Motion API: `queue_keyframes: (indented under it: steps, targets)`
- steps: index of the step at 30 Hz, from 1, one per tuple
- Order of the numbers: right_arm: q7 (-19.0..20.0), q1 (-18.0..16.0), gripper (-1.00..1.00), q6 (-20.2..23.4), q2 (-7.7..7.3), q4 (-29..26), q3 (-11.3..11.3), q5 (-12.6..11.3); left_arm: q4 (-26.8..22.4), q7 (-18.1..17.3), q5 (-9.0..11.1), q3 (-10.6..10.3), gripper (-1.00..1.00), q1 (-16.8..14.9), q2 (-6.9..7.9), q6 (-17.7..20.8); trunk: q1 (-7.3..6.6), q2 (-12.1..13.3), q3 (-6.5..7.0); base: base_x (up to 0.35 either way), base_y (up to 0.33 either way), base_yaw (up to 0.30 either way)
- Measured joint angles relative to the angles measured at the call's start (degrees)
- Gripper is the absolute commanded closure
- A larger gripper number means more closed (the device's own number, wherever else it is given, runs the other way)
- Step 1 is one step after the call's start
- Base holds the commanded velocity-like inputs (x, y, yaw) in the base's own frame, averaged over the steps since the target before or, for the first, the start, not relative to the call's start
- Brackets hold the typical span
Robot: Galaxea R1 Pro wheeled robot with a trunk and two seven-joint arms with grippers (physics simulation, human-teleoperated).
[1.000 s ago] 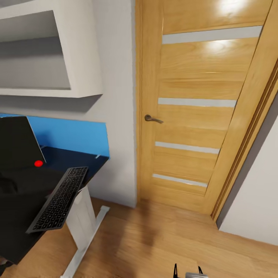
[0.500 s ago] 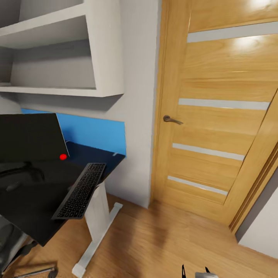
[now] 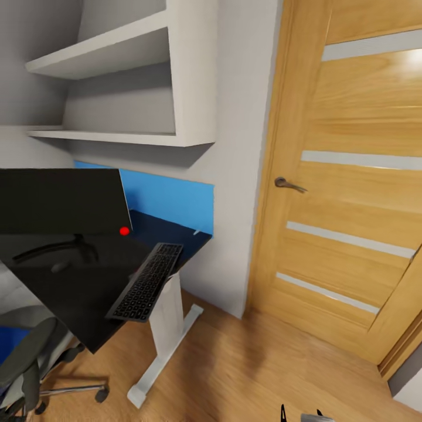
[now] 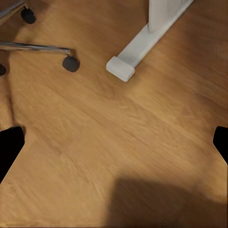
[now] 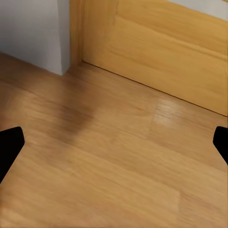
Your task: In the bedroom, organize the workspace by keeping the computer under the desk, ensuring the monitor is on the desk, placing the keyboard on the desk next to the monitor, placing the mouse on the desk next to the keyboard, moving the folder from the swivel chair onto the desk next to the mouse, stacking the notebook on top of the folder with the pen on top of the notebook, and positioning the swivel chair next to the desk.
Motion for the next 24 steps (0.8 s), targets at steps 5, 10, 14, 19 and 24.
queue_keyframes:
  steps: [5, 10, 14, 19, 24]
  targets:
    - [-0.04, -0.01, -1.0, 0.42, 0.59, 0.03, 0.16, -0.02, 0.01, -0.01, 0.02, 0.0, -1.0, -0.01, 0.0, 0.05, 0.0, 0.0, 0.0, 0.0, -0.267, 0.281]
    - [-0.16, -0.01, -1.0, 0.46, 1.43, 0.07, 0.21, 0.02, 0.01, 0.0, 0.0, 0.0, -1.0, 0.0, 0.0, 0.05, 0.0, 0.0, 0.0, 0.0, -0.102, 0.281]
    - [-0.34, -0.01, -1.0, 0.15, 2.73, 0.12, 0.6, 0.42, 0.01, 0.0, -0.01, -0.01, -1.0, 0.0, 0.0, 0.05, 0.0, 0.0, 0.0, 0.0, -0.022, 0.281]
    - [-0.78, -0.01, -1.0, 0.04, 4.43, 0.18, 0.46, 0.41, 0.0, 0.0, -0.01, 0.0, -1.0, 0.0, 0.0, 0.05, 0.0, 0.0, 0.0, 0.0, -0.003, 0.282]
    - [-2.36, -0.01, -1.0, 0.01, 4.84, 0.18, 0.51, 0.46, 0.0, 0.0, -0.01, 0.0, -1.0, 0.0, 0.0, 0.05, 0.0, 0.0, 0.0, 0.0, -0.001, 0.282]
